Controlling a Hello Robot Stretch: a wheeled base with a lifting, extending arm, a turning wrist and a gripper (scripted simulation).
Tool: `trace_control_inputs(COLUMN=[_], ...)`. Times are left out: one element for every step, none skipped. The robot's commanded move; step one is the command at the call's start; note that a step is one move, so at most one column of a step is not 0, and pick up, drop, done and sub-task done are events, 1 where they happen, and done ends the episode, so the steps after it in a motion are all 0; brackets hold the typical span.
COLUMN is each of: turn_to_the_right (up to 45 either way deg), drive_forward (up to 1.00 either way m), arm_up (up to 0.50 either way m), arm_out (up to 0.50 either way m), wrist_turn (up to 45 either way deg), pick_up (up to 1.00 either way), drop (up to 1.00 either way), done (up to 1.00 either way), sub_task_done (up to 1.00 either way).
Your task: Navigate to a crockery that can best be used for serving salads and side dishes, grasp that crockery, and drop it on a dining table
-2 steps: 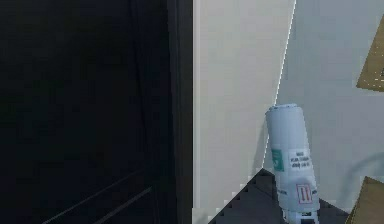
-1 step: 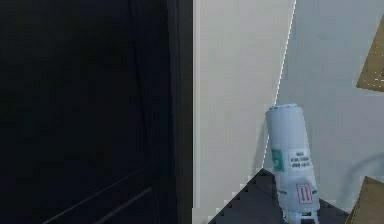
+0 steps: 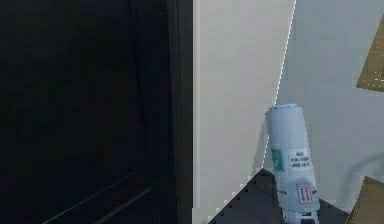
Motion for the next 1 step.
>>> trace_control_inputs(turn_to_the_right=[0.0], drive_forward=[0.00], arm_up=[0.00], arm_out=[0.00], wrist_turn=[0.0], pick_up=[0.00], drop=[1.00], done=[0.00], sub_task_done=[0.00])
